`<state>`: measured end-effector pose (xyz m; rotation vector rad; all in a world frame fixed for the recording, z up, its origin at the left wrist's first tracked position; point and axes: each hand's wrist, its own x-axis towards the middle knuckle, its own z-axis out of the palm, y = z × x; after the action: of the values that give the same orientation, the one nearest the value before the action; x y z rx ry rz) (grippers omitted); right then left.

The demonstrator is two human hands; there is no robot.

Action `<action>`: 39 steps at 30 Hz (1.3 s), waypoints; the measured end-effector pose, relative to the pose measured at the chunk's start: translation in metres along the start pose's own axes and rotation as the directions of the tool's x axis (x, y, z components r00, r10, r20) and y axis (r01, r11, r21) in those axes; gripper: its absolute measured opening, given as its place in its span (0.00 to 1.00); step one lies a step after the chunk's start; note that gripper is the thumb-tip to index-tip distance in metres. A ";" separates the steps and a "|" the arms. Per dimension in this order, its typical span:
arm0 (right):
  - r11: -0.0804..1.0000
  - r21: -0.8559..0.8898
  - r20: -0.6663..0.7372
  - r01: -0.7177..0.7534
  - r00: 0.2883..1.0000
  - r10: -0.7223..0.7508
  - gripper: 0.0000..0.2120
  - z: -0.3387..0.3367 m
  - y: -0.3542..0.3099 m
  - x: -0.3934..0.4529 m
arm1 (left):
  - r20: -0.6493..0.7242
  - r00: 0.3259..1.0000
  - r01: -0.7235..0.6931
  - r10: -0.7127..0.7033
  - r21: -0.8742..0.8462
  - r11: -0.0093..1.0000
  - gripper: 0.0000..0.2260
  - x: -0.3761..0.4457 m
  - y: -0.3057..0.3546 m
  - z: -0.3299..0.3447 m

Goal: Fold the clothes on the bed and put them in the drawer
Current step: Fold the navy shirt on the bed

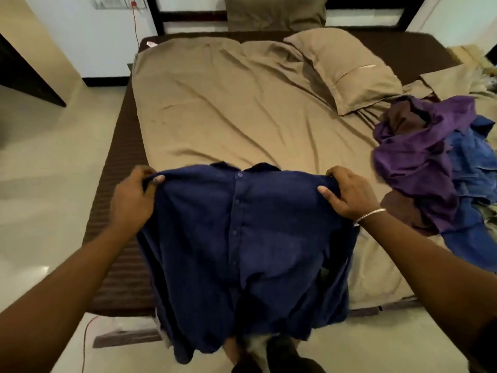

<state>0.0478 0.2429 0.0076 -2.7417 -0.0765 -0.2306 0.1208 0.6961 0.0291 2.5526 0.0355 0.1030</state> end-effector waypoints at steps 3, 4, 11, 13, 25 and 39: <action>0.978 0.078 0.146 -0.196 0.972 0.183 0.12 0.046 0.021 0.029 | 0.261 0.960 0.142 -0.102 -0.140 0.980 0.01 0.028 -0.031 0.054; 0.950 0.141 0.167 -0.278 0.953 0.254 0.08 0.064 0.029 0.038 | 0.347 0.925 0.223 -0.153 -0.172 0.960 0.05 0.036 -0.039 0.069; 0.986 -0.043 0.667 -0.163 0.730 0.149 0.15 0.147 0.076 0.096 | 0.752 0.492 0.139 -0.439 0.430 0.892 0.17 0.103 -0.089 0.147; 0.998 0.035 0.496 -0.047 0.868 0.024 0.17 0.144 0.076 0.134 | 0.733 0.560 0.264 -0.387 0.285 0.922 0.11 0.132 -0.072 0.154; 0.922 -0.364 0.089 -0.132 0.980 0.176 0.28 0.220 0.069 0.243 | -0.031 0.970 0.241 -0.240 0.233 0.942 0.19 0.222 -0.085 0.235; 0.901 -0.277 0.208 -0.334 0.895 0.395 0.29 0.338 0.075 0.151 | 0.186 0.976 0.040 -0.117 0.376 0.926 0.29 0.157 -0.135 0.323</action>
<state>0.2537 0.3067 -0.3029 -2.9337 0.4251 0.2434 0.3035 0.6374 -0.3030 2.9218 0.0854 -0.2209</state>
